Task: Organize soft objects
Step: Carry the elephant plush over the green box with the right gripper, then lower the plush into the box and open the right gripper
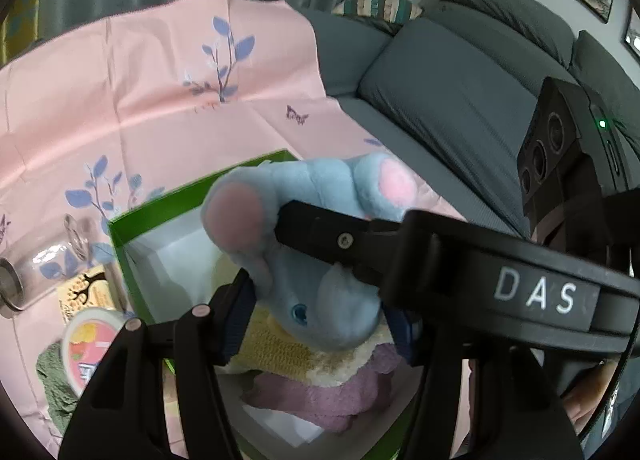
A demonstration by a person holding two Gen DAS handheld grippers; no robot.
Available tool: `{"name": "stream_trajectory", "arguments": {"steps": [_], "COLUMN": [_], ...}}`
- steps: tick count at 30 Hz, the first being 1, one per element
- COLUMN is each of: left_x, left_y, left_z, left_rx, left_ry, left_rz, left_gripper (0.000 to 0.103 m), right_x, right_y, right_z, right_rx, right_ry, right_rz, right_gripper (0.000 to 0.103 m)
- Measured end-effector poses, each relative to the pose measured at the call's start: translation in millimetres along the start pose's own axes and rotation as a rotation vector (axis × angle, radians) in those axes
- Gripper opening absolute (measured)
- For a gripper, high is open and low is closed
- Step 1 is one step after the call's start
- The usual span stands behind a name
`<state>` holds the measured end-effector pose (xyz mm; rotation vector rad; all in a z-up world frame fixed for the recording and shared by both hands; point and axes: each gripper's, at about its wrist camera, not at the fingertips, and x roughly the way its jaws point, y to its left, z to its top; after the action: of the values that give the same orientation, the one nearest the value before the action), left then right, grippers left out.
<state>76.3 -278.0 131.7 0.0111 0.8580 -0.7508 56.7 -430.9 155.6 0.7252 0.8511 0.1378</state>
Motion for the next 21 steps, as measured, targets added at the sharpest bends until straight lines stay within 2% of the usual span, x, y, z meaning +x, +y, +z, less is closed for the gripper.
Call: {"name": "stream_trajectory", "arguments": {"steps": [5, 13, 21], "left_x": [11.8, 28.5, 39.5], "left_y": [0.4, -1.0, -1.8], "left_z": [0.8, 0.7, 0.5], "left_rx": [0.006, -0.006, -0.016], "left_ry": [0.028, 0.068, 0.093], "left_rz": [-0.014, 0.036, 0.050], "left_gripper": [0.058, 0.058, 0.060], "right_x": [2.6, 9.3, 10.4], "right_y": [-13.3, -26.8, -37.1], "right_z": [1.7, 2.3, 1.5], "right_rx": [0.043, 0.108, 0.157], "right_ry": [0.001, 0.013, 0.010], "right_rz": [-0.012, -0.035, -0.056], "right_gripper": [0.066, 0.066, 0.066]}}
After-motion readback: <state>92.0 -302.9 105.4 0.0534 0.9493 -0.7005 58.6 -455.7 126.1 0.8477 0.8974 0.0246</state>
